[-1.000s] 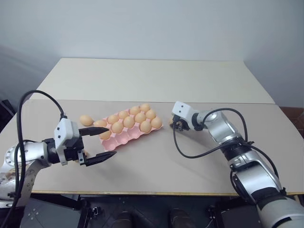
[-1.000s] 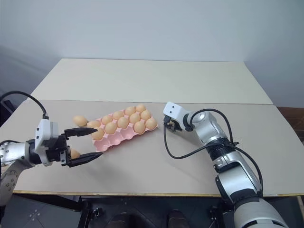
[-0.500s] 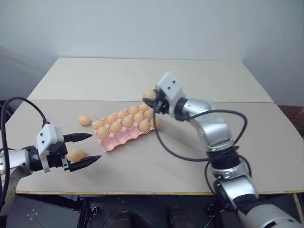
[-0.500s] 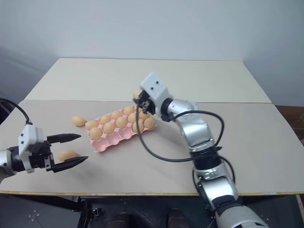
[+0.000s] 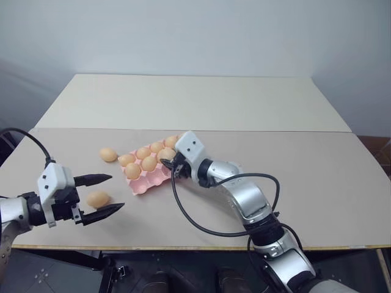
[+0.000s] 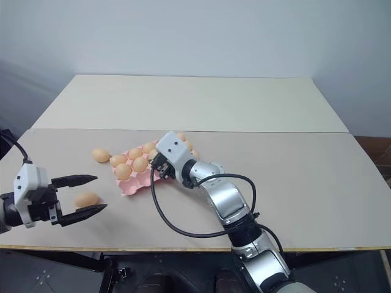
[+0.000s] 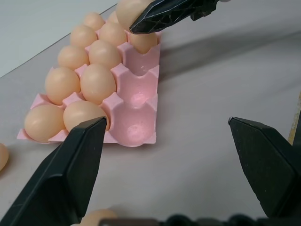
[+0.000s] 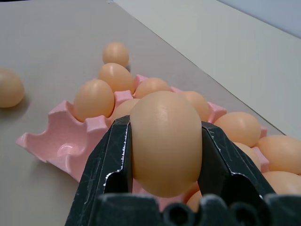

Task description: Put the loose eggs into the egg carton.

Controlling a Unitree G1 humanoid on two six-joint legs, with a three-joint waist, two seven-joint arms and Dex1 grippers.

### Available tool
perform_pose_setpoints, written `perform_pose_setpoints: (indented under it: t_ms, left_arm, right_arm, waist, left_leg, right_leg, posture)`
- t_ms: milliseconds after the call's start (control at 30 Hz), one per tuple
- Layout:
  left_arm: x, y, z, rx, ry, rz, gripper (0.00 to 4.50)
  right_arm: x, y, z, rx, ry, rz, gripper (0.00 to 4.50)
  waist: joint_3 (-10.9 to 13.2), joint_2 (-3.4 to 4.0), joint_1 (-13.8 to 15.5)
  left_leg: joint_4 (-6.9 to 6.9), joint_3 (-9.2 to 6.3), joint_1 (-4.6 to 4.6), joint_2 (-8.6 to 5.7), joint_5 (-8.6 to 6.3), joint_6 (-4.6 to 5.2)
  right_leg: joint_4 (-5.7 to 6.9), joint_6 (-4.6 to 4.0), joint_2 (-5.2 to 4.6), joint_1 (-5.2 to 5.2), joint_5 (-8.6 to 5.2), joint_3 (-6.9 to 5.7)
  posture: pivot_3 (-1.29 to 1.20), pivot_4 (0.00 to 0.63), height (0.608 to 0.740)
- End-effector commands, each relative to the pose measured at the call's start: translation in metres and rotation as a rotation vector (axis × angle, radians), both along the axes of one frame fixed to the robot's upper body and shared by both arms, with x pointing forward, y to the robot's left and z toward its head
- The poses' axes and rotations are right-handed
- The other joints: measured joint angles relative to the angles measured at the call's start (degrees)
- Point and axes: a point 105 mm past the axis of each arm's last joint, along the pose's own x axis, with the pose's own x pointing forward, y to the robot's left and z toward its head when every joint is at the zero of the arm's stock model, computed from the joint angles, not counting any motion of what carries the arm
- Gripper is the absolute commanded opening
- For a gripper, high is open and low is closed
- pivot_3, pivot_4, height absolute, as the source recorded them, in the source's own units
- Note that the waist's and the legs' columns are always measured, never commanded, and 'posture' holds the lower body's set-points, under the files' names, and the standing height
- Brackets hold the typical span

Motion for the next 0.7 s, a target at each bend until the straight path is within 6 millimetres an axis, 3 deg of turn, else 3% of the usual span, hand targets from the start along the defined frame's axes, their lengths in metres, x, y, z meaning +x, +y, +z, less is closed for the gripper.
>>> perform_pose_setpoints:
  t_ms: [33, 167, 467, 700]
  left_arm:
    - [-0.002, 0.001, 0.012, 0.022, -0.041, 0.003, 4.50]
    - [-0.001, 0.002, 0.013, 0.025, -0.046, 0.004, 4.50]
    - [0.001, 0.000, 0.012, 0.024, -0.046, -0.001, 4.50]
    - [0.005, 0.000, 0.012, 0.024, -0.049, -0.005, 4.50]
  right_arm:
    - [-0.006, 0.011, 0.010, 0.029, -0.048, 0.048, 1.64]
    - [-0.004, 0.017, 0.005, 0.018, -0.046, 0.061, 1.64]
    - [0.003, 0.021, 0.001, -0.007, -0.064, 0.060, 4.49]
    - [0.003, 0.012, 0.009, -0.009, -0.103, 0.037, 4.49]
  waist:
    - [0.00, 0.00, 0.02]
    - [0.00, 0.00, -0.02]
    - [0.00, 0.00, -0.02]
    - [0.00, 0.00, 0.03]
  left_leg:
    - [0.00, 0.00, 0.00, 0.00, 0.00, 0.00]
    - [0.00, 0.00, 0.00, 0.00, 0.00, 0.00]
    - [0.00, 0.00, 0.00, 0.00, 0.00, 0.00]
    - [0.00, 0.00, 0.00, 0.00, 0.00, 0.00]
  right_leg:
    - [0.00, 0.00, 0.00, 0.00, 0.00, 0.00]
    - [0.00, 0.00, 0.00, -0.01, 0.00, 0.00]
    - [0.01, 0.00, 0.00, -0.01, 0.00, 0.00]
    - [0.01, 0.00, 0.00, 0.00, 0.00, 0.00]
  posture:
    - [0.00, 0.150, 0.740]
    - [0.00, 0.150, 0.740]
    - [0.00, 0.150, 0.740]
    - [0.00, 0.150, 0.740]
